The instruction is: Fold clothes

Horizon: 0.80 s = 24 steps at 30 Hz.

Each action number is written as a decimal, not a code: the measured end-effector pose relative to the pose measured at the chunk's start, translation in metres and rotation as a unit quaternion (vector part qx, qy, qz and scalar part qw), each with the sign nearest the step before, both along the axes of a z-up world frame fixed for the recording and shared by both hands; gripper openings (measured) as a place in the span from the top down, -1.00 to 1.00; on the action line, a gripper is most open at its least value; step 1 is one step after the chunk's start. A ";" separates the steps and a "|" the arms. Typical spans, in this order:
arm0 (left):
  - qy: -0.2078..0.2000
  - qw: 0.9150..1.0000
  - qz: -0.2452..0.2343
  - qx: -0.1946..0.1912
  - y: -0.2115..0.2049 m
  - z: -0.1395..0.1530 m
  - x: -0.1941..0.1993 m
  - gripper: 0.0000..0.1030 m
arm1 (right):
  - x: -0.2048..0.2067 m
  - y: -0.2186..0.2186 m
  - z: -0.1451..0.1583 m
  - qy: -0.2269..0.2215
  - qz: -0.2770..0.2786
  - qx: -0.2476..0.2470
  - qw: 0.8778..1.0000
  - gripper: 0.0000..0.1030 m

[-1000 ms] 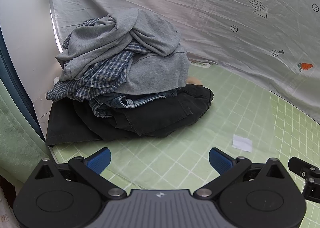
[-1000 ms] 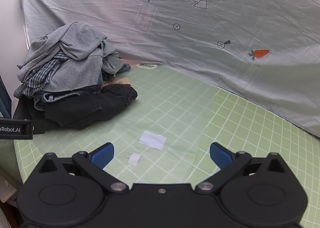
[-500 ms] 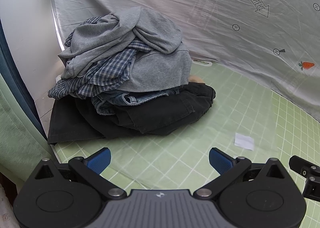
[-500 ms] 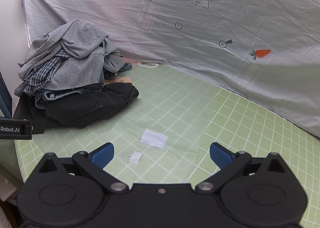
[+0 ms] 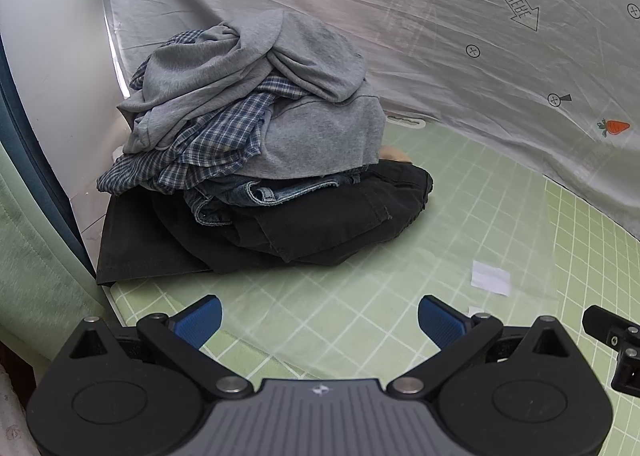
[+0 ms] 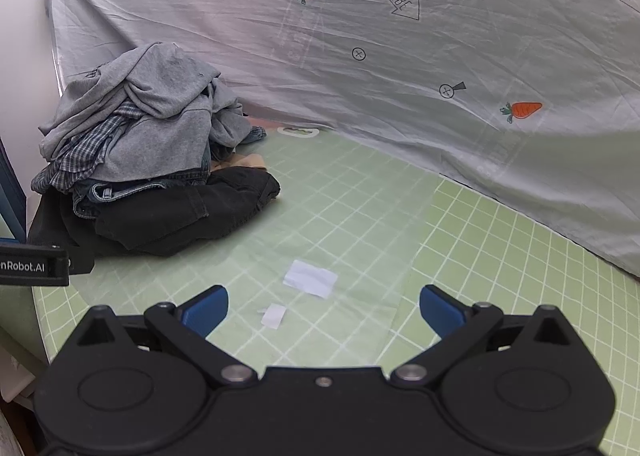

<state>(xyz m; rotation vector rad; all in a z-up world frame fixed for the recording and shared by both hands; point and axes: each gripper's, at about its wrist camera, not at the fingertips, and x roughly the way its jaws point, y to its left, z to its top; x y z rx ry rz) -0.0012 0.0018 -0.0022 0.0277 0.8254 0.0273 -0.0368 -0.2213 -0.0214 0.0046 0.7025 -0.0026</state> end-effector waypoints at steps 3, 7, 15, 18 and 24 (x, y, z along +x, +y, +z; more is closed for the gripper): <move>0.000 1.000 0.000 0.000 0.000 0.000 0.000 -1.00 | 0.000 0.000 0.000 0.000 0.001 -0.001 1.000 -1.00; 0.002 1.000 0.000 0.001 0.000 0.000 0.001 -1.00 | 0.000 0.000 0.000 0.001 0.001 -0.001 1.000 -1.00; 0.006 1.000 0.000 0.001 -0.001 -0.003 0.001 -1.00 | 0.000 0.001 -0.001 0.003 0.000 -0.002 1.000 -1.00; 0.009 1.000 0.000 0.001 -0.001 -0.004 0.001 -1.00 | 0.001 0.001 -0.001 0.005 0.000 -0.002 1.000 -1.00; 0.018 1.000 0.003 0.003 0.000 -0.008 0.004 -1.00 | 0.005 0.002 -0.004 0.011 0.001 -0.001 1.000 -1.00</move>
